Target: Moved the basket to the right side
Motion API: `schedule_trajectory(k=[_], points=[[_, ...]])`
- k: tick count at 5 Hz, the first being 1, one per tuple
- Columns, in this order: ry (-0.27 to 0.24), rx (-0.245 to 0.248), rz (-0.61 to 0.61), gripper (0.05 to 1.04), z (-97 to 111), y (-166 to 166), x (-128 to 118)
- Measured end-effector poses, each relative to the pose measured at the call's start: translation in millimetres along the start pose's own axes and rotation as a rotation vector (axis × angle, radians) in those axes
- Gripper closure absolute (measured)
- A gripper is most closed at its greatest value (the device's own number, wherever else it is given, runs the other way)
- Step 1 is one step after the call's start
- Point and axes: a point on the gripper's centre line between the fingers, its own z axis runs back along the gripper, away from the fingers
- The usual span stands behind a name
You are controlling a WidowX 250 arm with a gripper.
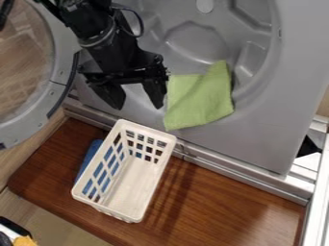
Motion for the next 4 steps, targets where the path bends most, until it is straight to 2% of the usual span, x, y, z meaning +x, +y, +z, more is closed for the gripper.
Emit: schedule_trajectory(k=[1,2,3,4], points=[[0.016,-0.001,0.004,0.083,-4,1,-3],[0.013,0.017,0.086,0.083,-1,33,-3],[0.037,0.051,0.100,0.083,-5,54,-6],[0.039,0.097,0.108,0.083,-7,73,-7]])
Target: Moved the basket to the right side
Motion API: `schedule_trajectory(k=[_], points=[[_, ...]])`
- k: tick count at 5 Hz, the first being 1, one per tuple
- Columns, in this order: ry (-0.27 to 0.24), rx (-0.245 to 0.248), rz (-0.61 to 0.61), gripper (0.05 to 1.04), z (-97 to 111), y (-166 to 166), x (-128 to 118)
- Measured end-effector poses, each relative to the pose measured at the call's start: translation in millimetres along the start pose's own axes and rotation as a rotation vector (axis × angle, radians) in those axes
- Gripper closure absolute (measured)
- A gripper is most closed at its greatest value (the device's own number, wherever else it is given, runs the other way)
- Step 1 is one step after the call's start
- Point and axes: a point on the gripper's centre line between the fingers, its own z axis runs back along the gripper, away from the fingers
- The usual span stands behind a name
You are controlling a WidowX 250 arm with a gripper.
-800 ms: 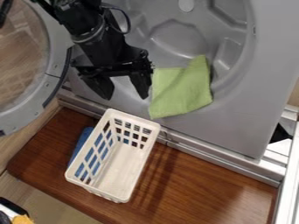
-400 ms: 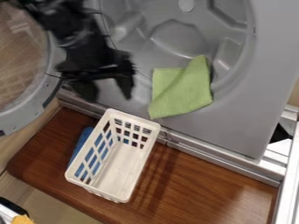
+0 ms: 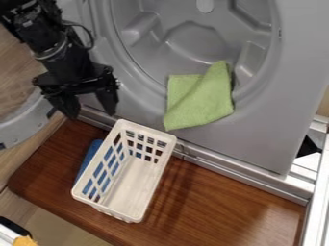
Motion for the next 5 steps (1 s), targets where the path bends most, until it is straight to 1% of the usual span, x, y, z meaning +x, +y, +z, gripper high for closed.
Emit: schedule_trajectory(k=[1,2,3,4,5], points=[[0.016,0.034,0.016,0.083,-11,15,-2],[0.053,0.056,0.022,0.083,-27,24,-10],[0.080,0.078,0.019,0.083,-40,28,-19],[0.109,0.091,0.005,0.083,-55,27,-28],[0.114,0.106,0.024,0.083,-69,33,-33]])
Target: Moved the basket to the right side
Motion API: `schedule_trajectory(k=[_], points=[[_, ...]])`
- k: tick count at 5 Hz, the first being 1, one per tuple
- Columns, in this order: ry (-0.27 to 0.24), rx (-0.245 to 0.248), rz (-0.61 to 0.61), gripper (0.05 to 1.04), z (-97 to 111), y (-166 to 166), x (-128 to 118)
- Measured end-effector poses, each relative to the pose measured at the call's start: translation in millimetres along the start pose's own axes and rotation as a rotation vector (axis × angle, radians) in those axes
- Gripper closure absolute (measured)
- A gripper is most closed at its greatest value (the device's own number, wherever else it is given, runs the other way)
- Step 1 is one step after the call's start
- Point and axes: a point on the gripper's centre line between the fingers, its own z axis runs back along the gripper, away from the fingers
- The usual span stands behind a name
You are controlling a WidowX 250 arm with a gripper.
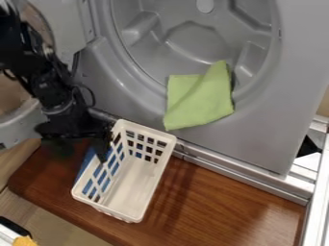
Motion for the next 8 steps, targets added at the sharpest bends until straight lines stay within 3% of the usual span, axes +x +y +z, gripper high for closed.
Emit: schedule_trajectory(k=[1,2,4,5,7,8], points=[[0.028,0.009,0.003,0.124,-15,0,-3],[0.024,0.005,0.011,0.276,-20,1,2],[0.008,-0.030,0.002,0.870,-19,-2,8],[0.016,-0.023,-0.009,1.001,-21,-2,7],[0.037,-0.042,-0.016,1.031,-20,-9,4],[-0.003,-0.109,-0.056,1.031,0,-22,8]])
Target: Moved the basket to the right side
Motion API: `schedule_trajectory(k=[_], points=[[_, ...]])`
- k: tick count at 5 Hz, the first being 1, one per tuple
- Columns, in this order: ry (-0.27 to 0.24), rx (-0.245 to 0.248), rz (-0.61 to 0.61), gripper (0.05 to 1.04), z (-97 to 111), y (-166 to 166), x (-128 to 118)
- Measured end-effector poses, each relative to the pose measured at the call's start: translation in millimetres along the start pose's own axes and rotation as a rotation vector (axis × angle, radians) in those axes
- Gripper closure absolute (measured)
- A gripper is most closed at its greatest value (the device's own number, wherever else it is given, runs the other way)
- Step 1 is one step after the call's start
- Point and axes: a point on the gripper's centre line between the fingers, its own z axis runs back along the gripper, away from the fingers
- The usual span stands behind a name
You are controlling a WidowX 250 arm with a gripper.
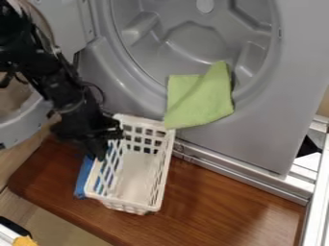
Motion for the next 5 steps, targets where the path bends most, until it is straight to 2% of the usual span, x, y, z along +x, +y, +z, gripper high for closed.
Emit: schedule_trajectory(k=[1,2,3,5], points=[[-0.054,-0.052,-0.031,1.031,26,-15,4],[-0.062,-0.093,-0.065,1.032,41,-30,-4],[-0.038,-0.158,-0.133,1.032,46,-57,-20],[0.006,-0.242,-0.259,1.032,32,-101,-39]])
